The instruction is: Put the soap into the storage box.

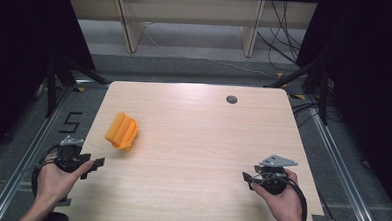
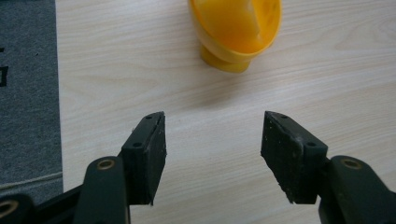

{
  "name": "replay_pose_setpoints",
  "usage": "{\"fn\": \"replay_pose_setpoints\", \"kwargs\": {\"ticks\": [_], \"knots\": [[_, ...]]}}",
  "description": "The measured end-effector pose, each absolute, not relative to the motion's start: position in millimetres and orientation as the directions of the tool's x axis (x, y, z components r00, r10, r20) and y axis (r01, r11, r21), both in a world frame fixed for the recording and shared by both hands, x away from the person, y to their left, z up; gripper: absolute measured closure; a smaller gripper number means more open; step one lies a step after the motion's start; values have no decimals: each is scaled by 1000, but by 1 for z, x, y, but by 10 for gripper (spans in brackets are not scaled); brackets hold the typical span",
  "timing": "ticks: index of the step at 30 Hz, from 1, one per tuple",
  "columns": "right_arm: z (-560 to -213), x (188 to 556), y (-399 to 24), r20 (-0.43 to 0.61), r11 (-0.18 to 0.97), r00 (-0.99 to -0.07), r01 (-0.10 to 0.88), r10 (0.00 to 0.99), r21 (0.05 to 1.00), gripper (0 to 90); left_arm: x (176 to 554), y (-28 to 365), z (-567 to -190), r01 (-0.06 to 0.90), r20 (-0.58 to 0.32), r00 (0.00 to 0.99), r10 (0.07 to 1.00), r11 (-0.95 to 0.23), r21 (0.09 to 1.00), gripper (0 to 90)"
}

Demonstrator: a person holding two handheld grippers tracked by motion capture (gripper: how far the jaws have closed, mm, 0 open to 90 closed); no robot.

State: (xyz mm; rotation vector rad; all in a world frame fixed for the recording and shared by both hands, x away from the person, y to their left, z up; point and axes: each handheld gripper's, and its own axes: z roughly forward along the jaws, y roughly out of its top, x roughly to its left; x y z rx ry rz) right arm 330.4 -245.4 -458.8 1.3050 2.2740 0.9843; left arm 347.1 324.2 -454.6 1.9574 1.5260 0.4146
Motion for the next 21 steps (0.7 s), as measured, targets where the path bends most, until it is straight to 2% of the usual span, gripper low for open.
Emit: {"fn": "replay_pose_setpoints", "kwargs": {"ticks": [1, 10, 21], "knots": [[-458, 330, -244, 71, 320, -511, 634, 857, 704, 473, 346, 325, -456, 757, -127, 283, 951, -140, 638, 396], [-458, 329, -245, 69, 321, -512, 632, 856, 705, 474, 348, 321, -469, 783, -194, 327, 925, -150, 604, 390], [-458, 328, -245, 68, 320, -510, 632, 857, 706, 473, 350, 317, -472, 775, -188, 348, 919, -169, 609, 375]]}}
